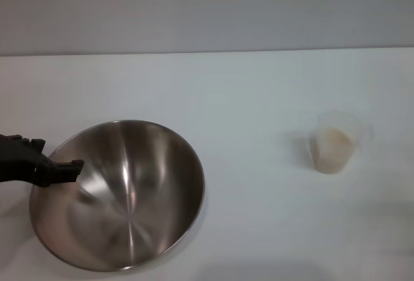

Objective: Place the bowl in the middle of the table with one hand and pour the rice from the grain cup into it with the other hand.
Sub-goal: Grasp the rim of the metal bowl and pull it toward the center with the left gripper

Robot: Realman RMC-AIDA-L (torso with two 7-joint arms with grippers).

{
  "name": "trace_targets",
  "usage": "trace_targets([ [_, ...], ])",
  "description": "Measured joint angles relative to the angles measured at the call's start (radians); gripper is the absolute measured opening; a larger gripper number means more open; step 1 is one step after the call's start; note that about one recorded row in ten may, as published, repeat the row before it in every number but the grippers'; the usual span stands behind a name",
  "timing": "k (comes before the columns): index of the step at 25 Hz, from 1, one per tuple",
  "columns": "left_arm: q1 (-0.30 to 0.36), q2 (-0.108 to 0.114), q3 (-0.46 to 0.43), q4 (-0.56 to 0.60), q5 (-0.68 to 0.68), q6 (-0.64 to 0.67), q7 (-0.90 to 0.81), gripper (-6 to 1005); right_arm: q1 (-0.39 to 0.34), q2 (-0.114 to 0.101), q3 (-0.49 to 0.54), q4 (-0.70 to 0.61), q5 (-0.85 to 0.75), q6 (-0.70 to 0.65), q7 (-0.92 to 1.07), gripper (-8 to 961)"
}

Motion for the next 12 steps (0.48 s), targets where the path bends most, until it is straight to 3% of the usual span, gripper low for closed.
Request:
trace_targets([
  [12, -0.014, 0.001, 0.0, 0.061, 0.011, 0.012, 0.01, 809, 0.0, 0.001, 0.0, 0.001, -0.004, 0.0, 0.0, 767],
])
